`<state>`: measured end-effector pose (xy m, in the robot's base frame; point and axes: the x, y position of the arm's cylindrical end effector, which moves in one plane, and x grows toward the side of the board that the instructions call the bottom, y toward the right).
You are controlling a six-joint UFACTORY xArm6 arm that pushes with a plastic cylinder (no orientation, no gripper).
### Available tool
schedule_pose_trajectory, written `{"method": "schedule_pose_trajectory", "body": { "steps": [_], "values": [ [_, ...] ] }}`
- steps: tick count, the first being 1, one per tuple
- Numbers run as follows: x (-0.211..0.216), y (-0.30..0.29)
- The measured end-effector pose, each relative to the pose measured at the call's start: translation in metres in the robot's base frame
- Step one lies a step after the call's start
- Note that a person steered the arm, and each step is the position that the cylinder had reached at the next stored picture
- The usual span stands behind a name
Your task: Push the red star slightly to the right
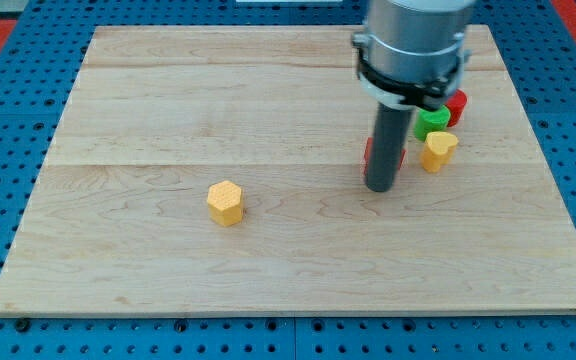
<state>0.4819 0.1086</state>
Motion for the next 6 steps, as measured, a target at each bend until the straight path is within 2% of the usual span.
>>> {"method": "schedule_pose_trajectory", "body": {
  "steps": [1, 2, 3, 4, 5, 6],
  "values": [
    [0.013, 0.012],
    [0.003, -0.024],
    [-0.02, -0.069],
    [-0.053, -0.089],
    [-0.069, -0.067],
    [-0.061, -0.034]
  ]
}}
